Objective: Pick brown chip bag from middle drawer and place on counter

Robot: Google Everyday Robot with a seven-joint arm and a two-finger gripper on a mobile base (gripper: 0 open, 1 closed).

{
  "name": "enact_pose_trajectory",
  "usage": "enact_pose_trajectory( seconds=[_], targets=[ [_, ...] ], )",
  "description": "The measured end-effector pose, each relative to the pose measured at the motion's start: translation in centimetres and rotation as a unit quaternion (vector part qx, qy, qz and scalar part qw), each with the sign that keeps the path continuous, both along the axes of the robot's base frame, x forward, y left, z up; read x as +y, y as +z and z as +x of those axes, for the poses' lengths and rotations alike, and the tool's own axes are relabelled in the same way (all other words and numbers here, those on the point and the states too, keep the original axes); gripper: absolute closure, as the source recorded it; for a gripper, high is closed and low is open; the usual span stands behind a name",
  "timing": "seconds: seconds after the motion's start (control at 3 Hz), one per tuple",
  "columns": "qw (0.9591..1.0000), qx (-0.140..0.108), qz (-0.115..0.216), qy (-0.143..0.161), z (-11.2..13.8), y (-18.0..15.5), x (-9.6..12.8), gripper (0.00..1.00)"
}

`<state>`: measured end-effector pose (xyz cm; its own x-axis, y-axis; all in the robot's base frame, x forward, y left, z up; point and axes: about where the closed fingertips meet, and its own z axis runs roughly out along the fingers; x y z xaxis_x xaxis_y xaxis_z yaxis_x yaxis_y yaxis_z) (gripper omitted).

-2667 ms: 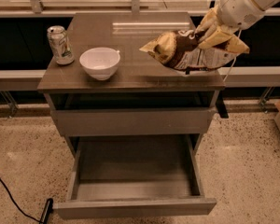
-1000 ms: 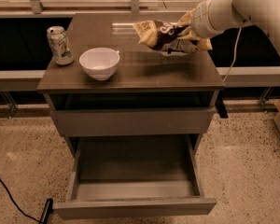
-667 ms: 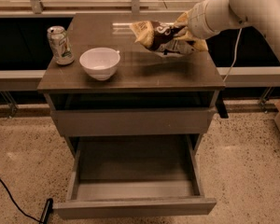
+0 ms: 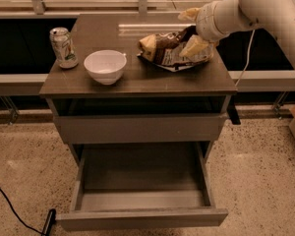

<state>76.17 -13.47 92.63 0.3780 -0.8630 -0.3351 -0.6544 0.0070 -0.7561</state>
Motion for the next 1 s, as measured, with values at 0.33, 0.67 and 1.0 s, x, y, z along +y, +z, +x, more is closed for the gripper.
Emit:
enact_pose_trajectory(
  seconds=[0.33,0.67,1.0],
  targets=[
    [0.9979,0.027,0.054,0.022,-0.8,1.3,-1.0,0.0],
    [0.9968,0.058,0.055,0.005,-1.4,2.3,-3.2,0.0],
    [0.9966,0.062,0.054,0.006,-1.5,2.2,-3.1,0.0]
  ],
)
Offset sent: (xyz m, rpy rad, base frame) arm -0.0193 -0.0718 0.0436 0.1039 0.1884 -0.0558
